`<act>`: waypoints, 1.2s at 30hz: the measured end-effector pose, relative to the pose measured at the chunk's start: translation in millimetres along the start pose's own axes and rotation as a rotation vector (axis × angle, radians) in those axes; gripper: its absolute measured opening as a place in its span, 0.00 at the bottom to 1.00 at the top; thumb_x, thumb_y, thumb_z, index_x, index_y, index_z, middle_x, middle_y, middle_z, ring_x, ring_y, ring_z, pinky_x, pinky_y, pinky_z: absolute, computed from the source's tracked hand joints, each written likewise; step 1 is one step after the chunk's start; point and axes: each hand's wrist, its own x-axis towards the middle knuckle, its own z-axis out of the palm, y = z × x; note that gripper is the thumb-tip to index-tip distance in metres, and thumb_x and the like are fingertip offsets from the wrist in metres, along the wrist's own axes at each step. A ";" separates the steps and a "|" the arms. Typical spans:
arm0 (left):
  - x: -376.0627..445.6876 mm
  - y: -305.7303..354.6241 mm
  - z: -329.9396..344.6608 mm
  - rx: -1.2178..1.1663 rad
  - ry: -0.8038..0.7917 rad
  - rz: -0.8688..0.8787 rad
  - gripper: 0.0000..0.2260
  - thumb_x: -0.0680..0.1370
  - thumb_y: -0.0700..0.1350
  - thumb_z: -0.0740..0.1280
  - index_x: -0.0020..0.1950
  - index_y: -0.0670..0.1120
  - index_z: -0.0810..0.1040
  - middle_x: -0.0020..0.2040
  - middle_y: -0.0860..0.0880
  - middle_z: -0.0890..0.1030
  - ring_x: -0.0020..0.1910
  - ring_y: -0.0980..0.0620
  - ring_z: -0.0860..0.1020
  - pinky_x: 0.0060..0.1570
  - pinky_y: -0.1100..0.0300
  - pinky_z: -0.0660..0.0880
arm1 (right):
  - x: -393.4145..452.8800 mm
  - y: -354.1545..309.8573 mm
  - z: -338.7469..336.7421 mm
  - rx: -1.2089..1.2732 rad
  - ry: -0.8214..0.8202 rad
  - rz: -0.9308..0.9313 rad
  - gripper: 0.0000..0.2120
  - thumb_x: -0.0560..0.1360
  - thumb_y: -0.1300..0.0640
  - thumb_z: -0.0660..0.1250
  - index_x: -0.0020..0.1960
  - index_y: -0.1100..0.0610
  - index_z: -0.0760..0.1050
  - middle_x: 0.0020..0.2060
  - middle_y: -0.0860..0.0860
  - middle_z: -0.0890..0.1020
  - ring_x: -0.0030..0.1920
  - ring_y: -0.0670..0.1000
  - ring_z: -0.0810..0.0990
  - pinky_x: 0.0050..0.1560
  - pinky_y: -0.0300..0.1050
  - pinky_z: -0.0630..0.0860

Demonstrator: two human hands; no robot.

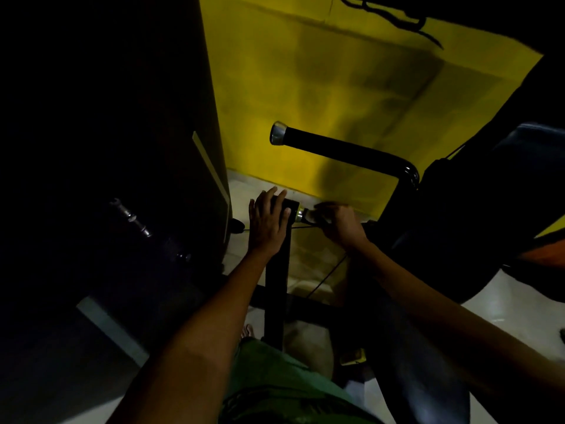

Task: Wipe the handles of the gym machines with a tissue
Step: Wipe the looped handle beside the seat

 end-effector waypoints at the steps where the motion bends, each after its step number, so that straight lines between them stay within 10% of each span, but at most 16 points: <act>1: -0.4 -0.7 0.7 -0.003 0.007 0.003 0.28 0.82 0.58 0.42 0.69 0.46 0.71 0.68 0.42 0.71 0.67 0.46 0.65 0.69 0.40 0.59 | 5.4 -8.1 5.5 0.009 0.010 0.001 0.06 0.73 0.67 0.67 0.47 0.66 0.82 0.49 0.62 0.83 0.47 0.61 0.82 0.43 0.52 0.78; 8: -1.0 0.2 0.6 -0.015 0.081 0.013 0.27 0.82 0.57 0.45 0.65 0.43 0.75 0.64 0.39 0.74 0.60 0.48 0.65 0.60 0.40 0.71 | -9.7 7.5 -0.2 0.059 -0.045 -0.036 0.08 0.71 0.70 0.69 0.48 0.62 0.83 0.53 0.58 0.82 0.51 0.56 0.82 0.50 0.44 0.77; 13: 1.4 -1.4 0.5 0.021 0.070 0.021 0.28 0.82 0.57 0.44 0.63 0.42 0.76 0.63 0.38 0.74 0.58 0.47 0.66 0.57 0.41 0.73 | 19.7 -2.7 12.8 0.057 0.041 0.121 0.08 0.74 0.61 0.69 0.40 0.65 0.82 0.38 0.60 0.84 0.37 0.56 0.83 0.35 0.46 0.73; 20: -0.1 0.9 -4.7 -0.002 -0.031 -0.021 0.25 0.81 0.57 0.48 0.65 0.43 0.74 0.67 0.40 0.71 0.61 0.42 0.70 0.60 0.42 0.70 | -15.8 3.1 10.4 -0.145 0.020 -0.255 0.15 0.74 0.62 0.57 0.48 0.62 0.82 0.50 0.60 0.83 0.47 0.59 0.83 0.36 0.50 0.81; 25: 1.3 4.1 -10.2 0.032 -0.105 -0.052 0.26 0.79 0.56 0.47 0.67 0.43 0.72 0.69 0.41 0.69 0.61 0.38 0.71 0.60 0.46 0.68 | -8.6 -4.9 15.6 -0.207 0.151 -0.179 0.09 0.66 0.68 0.71 0.46 0.61 0.83 0.47 0.60 0.84 0.42 0.58 0.84 0.30 0.45 0.78; 31: 2.3 4.9 -14.9 0.004 -0.175 -0.064 0.30 0.78 0.59 0.43 0.70 0.45 0.69 0.71 0.42 0.65 0.63 0.40 0.69 0.59 0.49 0.67 | -21.3 -0.5 22.9 -0.323 0.107 -0.365 0.12 0.72 0.63 0.60 0.46 0.63 0.82 0.47 0.57 0.84 0.49 0.57 0.82 0.43 0.46 0.79; 36: 1.2 7.8 -16.8 0.021 -0.184 -0.076 0.31 0.77 0.60 0.42 0.70 0.44 0.69 0.70 0.43 0.65 0.61 0.40 0.69 0.57 0.49 0.68 | -32.7 16.9 3.0 -0.381 0.122 -0.348 0.08 0.68 0.66 0.65 0.44 0.65 0.81 0.44 0.58 0.83 0.42 0.58 0.82 0.31 0.44 0.77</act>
